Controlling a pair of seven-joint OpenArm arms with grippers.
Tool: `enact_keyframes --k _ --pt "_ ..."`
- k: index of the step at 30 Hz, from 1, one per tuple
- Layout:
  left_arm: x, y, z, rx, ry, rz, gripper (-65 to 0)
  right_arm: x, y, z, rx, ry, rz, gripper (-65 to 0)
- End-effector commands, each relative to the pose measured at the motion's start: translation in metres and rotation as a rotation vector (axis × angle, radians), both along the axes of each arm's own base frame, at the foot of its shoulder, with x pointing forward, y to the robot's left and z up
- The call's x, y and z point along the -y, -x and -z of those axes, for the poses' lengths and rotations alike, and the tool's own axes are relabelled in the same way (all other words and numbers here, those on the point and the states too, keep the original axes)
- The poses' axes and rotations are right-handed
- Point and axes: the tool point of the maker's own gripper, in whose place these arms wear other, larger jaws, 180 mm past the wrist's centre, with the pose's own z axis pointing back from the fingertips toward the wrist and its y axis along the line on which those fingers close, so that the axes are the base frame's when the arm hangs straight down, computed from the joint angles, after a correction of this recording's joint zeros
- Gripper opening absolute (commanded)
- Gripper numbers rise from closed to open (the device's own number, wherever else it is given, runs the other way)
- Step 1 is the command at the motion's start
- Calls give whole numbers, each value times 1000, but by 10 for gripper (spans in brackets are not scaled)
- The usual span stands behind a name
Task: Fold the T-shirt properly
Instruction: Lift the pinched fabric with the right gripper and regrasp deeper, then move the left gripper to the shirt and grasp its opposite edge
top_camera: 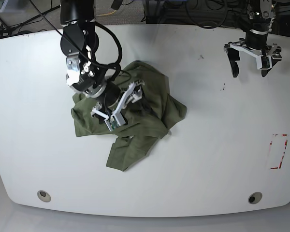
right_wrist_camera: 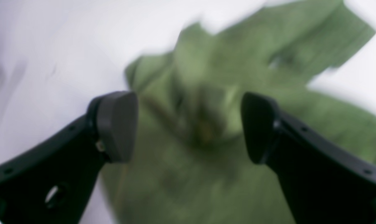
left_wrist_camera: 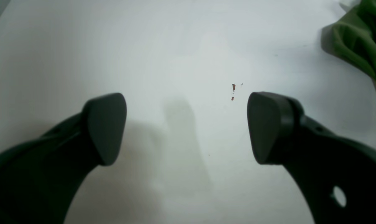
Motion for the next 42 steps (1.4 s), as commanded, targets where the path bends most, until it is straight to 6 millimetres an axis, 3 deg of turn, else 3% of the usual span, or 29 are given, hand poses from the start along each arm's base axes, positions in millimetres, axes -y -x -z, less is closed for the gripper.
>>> enact_keyframes --k 1,7,11,21,34,36,38,42 --pt "-1 -4 -10 38 -15 9 -76 -4 -19 -8 26 -21 -9 -162" --pt "-1 -3 -10 36 -13 7 -76 -27 -61 5 -28 32 -89 -162" --pt "-1 -3 -10 36 -13 7 -76 -32 -77 17 -75 66 -114 -162" --pt "-1 -3 -10 37 -13 5 -76 -72 -85 27 -145 66 -252 -162" --pt "-1 -3 -10 36 -12 6 -76 -74 -88 38 -178 94 -250 -165" --pt "-1 -3 -10 38 -12 6 -76 -69 -89 39 -179 101 -245 -203" --pt "-1 -3 -10 38 -12 6 -76 -64 -89 40 -180 107 -239 -284" --pt "0 -4 -10 41 -11 8 -76 -62 -93 39 -167 97 -220 -491"
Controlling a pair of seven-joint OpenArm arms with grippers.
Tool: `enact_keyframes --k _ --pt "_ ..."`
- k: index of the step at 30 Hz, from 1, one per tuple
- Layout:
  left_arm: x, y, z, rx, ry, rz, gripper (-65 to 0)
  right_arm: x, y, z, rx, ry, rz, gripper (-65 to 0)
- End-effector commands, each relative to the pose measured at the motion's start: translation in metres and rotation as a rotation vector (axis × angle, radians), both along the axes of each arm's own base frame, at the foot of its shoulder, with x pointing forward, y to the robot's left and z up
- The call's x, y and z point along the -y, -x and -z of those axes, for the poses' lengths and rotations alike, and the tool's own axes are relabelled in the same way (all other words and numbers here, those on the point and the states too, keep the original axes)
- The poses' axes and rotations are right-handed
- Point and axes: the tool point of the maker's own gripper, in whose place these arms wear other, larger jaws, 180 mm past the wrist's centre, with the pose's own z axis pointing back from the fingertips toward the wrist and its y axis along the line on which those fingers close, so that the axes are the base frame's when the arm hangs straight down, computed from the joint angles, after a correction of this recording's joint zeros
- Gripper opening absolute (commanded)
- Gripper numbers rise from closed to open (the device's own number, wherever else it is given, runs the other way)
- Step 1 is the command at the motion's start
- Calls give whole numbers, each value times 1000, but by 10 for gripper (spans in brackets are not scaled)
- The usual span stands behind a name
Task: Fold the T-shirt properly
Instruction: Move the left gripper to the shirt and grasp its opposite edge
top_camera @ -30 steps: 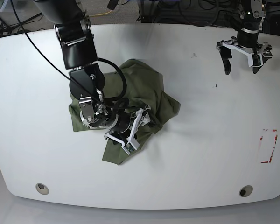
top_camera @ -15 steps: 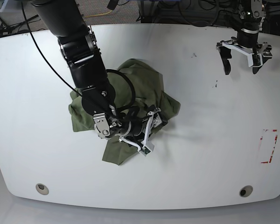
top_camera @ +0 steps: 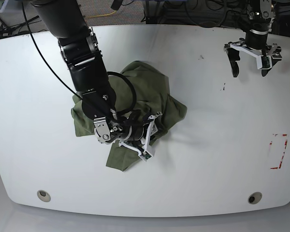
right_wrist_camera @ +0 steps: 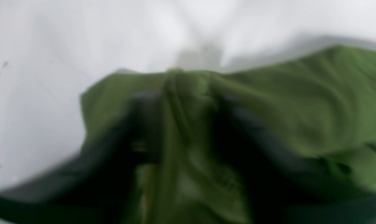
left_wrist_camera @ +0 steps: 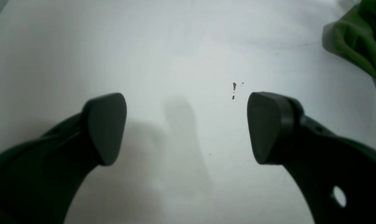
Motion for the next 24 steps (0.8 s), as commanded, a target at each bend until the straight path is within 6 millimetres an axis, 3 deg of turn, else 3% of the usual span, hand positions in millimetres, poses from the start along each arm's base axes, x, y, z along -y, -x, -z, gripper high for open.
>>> enact_keyframes --k 1,2,5,8,11,12,19,24 --pt "1 -7 -12 51 -10 12 -76 -1 -20 -23 71 -45 22 -536" --pt "5 -11 -13 60 -3 20 -76 4 -19 -15 58 -32 32 -561" --pt "11 -16 -14 69 6 35 -76 11 -19 2 34 6 65 -544" --pt "17 -23 -17 86 16 47 -75 13 -21 5 43 27 72 -536" --pt "22 -30 -21 107 25 59 -75 11 -20 4 36 10 76 -593" --pt "25 -34 -22 116 28 64 -75 11 -21 0 38 -6 79 -647" --pt "48 -61 -20 73 66 111 -74 16 -13 -34 91 -76 64 -650" --pt "71 -91 -20 -16 88 165 -74 14 10 -71 182 -120 6 -650"
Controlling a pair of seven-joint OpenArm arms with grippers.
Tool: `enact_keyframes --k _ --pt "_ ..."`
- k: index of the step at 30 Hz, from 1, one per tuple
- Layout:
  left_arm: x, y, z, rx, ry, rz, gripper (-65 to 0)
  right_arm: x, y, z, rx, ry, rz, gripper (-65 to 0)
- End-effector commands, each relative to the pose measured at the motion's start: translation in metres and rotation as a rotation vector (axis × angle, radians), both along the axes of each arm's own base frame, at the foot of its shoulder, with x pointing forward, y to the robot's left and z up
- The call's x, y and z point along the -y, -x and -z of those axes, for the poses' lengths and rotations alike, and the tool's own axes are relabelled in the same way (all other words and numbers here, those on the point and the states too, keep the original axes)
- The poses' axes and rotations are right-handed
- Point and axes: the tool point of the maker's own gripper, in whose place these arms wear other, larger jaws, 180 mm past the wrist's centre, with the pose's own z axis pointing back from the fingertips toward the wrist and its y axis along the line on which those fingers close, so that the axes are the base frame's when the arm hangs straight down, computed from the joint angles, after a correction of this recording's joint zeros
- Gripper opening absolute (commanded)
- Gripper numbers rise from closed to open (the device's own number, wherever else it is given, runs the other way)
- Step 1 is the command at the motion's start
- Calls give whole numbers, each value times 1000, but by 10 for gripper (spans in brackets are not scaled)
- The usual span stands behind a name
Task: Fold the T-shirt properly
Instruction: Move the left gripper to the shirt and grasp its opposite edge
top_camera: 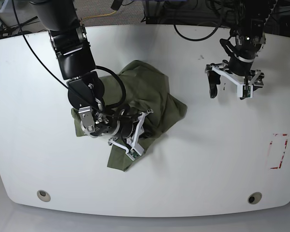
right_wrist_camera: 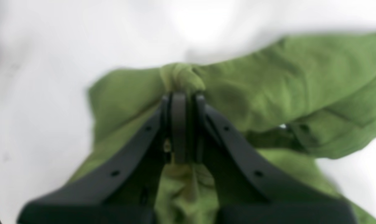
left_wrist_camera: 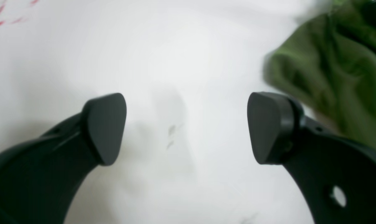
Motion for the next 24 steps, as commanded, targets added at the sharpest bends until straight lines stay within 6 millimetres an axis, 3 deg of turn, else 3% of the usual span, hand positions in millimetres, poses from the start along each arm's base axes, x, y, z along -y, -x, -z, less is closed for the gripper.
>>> enact_keyframes --k 1,4,7,15,24 --pt "7 -11 -10 8 -2 23 -74 -9 -5 -46 124 -62 -31 -650" --pt "23 -24 2 -37 49 19 -74 -8 4 -61 169 -80 -54 -650" --pt "32 -34 20 -82 68 30 -72 17 4 -64 175 -97 -7 -650" --pt "68 -52 62 -189 76 116 -74 59 0 -73 172 -153 94 -650" --pt "101 -74 82 -189 87 177 -76 82 0 -74 177 -168 164 -650"
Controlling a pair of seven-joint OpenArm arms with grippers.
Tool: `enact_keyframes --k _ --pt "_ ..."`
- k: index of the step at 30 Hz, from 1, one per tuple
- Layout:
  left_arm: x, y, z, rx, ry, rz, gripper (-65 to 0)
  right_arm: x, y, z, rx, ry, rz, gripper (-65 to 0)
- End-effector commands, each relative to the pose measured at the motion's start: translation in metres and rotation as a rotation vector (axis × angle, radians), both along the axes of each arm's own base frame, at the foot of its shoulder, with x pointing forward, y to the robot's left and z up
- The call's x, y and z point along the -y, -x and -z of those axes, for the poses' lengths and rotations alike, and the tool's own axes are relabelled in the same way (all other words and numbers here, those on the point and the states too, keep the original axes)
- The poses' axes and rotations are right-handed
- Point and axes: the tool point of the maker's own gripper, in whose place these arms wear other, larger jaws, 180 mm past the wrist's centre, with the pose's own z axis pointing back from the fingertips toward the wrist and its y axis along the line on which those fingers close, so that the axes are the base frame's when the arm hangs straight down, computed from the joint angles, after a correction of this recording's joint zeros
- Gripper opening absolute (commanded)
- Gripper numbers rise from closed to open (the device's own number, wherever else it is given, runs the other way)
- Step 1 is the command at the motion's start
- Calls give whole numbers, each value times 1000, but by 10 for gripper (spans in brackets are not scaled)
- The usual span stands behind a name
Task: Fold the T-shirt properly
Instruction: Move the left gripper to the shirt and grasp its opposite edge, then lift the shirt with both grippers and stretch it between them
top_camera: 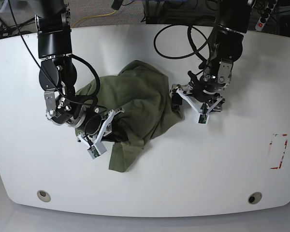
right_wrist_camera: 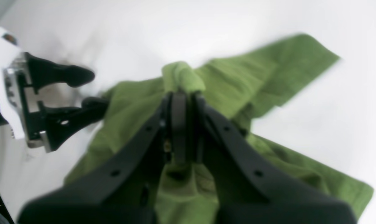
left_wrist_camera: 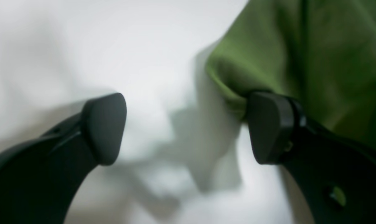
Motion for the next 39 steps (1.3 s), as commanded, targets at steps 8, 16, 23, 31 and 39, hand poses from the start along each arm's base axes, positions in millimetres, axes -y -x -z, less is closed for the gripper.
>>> enact_keyframes --k 8,16,23,31,39 --pt "26 -9 11 -35 -14 80 -283 7 -9 -20 59 -31 23 -650" --pt "19 -16 16 -47 -29 68 -593 17 -9 -17 57 -7 30 -650" --pt "9 -23 -6 22 -33 62 -646 48 -18 -26 76 -23 123 -650" --pt "-26 -12 -39 106 -60 26 -646 93 -30 -38 115 -47 246 -650" --pt "-73 1 -78 198 -122 -25 -646 112 -53 -78 211 -16 260 -650"
